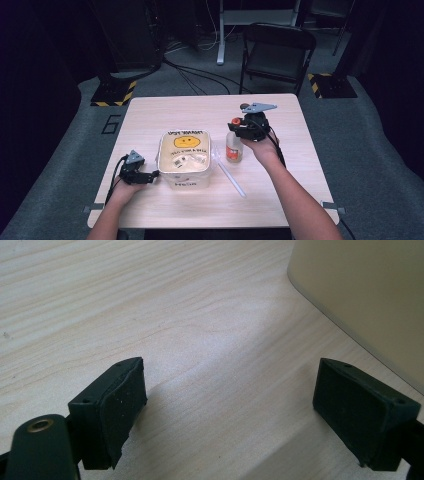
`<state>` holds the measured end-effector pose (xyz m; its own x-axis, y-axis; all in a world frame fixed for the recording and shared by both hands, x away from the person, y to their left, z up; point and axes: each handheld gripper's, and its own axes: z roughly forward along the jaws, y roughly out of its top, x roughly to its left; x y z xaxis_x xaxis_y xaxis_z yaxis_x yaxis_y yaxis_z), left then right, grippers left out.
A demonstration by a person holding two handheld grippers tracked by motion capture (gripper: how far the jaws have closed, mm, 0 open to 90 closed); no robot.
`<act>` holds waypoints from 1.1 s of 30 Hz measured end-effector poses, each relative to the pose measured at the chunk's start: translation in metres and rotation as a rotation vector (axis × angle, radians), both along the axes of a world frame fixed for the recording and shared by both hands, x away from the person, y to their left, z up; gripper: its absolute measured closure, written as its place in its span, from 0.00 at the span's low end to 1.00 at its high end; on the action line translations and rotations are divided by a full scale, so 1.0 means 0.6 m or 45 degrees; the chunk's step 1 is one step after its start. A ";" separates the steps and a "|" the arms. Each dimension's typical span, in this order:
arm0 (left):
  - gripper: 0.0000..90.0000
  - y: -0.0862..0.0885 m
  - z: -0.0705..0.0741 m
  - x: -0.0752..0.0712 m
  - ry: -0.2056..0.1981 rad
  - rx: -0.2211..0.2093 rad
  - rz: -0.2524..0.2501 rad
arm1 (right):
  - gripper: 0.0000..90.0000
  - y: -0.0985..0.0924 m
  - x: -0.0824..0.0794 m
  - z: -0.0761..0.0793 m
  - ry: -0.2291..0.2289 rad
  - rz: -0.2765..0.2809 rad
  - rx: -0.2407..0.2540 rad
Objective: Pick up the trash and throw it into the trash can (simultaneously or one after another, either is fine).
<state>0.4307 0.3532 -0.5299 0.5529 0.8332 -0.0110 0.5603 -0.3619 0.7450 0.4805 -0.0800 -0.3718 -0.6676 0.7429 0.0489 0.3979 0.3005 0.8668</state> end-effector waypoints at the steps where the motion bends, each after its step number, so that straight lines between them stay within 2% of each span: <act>1: 0.15 0.000 0.000 0.000 0.000 0.001 0.000 | 0.67 0.001 0.000 0.000 -0.002 0.000 -0.003; 8: 0.15 0.000 0.000 0.000 -0.001 0.003 -0.002 | 0.69 0.003 -0.002 0.004 -0.017 -0.001 -0.038; 16: 0.15 0.000 0.000 0.000 -0.001 0.003 -0.002 | 0.69 0.000 -0.006 0.011 -0.009 0.019 -0.015; 33: 0.15 0.000 0.000 0.000 0.000 0.006 -0.002 | 0.69 0.008 -0.035 0.069 -0.060 0.091 -0.046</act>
